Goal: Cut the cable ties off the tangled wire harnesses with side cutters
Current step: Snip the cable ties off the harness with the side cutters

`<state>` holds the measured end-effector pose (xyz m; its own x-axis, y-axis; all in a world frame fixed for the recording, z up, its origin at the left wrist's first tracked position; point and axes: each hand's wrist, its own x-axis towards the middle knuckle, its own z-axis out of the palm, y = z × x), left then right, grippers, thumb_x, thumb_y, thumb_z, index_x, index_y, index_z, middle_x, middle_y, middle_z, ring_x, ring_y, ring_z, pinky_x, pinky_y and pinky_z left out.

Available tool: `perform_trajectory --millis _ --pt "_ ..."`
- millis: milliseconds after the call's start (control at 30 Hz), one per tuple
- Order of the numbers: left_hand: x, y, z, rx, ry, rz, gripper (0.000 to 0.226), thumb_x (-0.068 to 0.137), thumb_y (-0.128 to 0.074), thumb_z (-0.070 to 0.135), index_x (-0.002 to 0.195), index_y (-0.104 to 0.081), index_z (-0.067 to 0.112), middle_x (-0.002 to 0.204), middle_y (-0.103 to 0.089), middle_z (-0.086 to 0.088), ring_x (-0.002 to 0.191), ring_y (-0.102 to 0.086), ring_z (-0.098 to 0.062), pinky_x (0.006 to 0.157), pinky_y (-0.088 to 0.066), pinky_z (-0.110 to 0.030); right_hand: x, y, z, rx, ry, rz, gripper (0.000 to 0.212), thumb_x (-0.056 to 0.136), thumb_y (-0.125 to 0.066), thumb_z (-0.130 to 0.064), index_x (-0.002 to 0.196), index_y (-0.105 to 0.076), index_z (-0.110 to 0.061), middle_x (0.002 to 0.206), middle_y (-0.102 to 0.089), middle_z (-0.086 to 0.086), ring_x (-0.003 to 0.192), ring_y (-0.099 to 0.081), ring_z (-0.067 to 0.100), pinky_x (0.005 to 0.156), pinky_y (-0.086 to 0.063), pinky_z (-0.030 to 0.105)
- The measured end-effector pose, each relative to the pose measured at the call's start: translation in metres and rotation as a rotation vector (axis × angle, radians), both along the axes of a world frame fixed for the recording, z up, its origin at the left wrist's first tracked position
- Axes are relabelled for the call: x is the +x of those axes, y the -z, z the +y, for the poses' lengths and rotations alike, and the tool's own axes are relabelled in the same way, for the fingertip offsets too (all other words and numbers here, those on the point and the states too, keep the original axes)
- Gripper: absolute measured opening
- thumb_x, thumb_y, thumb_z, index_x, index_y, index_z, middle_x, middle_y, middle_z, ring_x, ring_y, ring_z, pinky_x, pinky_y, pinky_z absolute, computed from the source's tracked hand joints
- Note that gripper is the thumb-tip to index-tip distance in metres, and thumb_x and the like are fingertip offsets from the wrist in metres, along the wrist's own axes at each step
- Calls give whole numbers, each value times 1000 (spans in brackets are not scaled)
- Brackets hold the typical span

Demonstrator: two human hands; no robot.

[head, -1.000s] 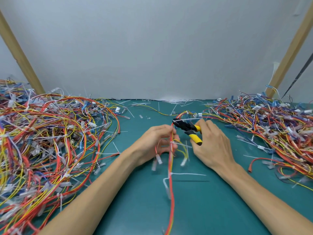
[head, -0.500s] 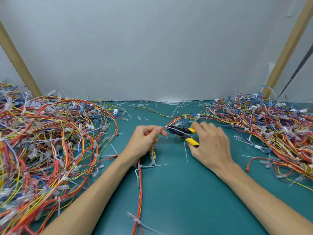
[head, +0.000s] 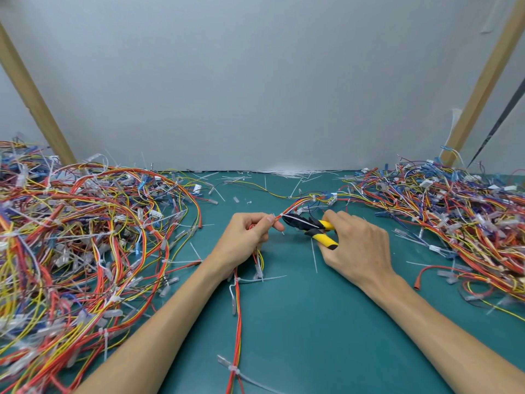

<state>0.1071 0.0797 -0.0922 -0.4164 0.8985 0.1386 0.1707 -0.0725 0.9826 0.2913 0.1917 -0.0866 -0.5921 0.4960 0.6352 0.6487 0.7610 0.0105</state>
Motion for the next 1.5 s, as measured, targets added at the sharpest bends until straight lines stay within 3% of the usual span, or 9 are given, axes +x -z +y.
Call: perform_trajectory --millis 233,433,567,700,967,1267,1500 --pt "0 1 0 1 -4 -12 35 102 -49 22 77 -73 19 51 -28 12 45 -21 -8 43 -20 -18 0 2 -1 -18 -7 62 28 68 -76 -38 77 -53 -23 63 -51 -5 57 -52 24 49 -21 24" --pt "-1 1 -1 2 -2 -27 33 101 -49 23 79 -72 16 51 -27 12 44 -20 -7 43 -20 -17 0 2 3 -33 -6 67 41 65 -79 -31 97 -61 -14 80 -57 2 74 -54 29 62 -41 34" --pt "0 0 -1 3 0 -27 33 102 -49 22 78 -72 16 52 -26 11 45 -20 -8 43 -19 -19 -1 2 4 -23 -20 46 39 69 -76 -31 101 -61 -16 90 -58 2 83 -50 27 71 -40 38" --pt "0 -1 -2 -9 16 15 34 102 -48 21 79 -72 15 51 -26 11 46 -19 -9 44 -19 -18 -2 2 4 -4 -50 50 41 67 -78 -33 101 -62 -17 91 -59 1 84 -51 27 71 -41 38" --pt "1 -2 -3 -23 37 68 32 102 -48 21 82 -71 11 51 -24 13 45 -21 -7 45 -19 -20 0 1 2 48 -50 76 36 62 -82 -34 88 -64 -19 72 -58 -3 67 -54 26 58 -39 32" --pt "2 -1 -3 -17 34 102 35 102 -48 22 78 -73 19 55 -23 8 50 -19 -12 50 -15 -30 -2 1 1 44 -21 22 40 68 -79 -29 102 -64 -14 88 -58 4 81 -52 30 69 -41 40" --pt "1 0 -3 -28 30 174 32 95 -50 32 77 -74 22 54 -25 8 52 -24 -13 47 -18 -26 -1 0 2 70 -16 -5 44 67 -81 -33 104 -64 -14 89 -58 4 81 -52 30 69 -42 41"
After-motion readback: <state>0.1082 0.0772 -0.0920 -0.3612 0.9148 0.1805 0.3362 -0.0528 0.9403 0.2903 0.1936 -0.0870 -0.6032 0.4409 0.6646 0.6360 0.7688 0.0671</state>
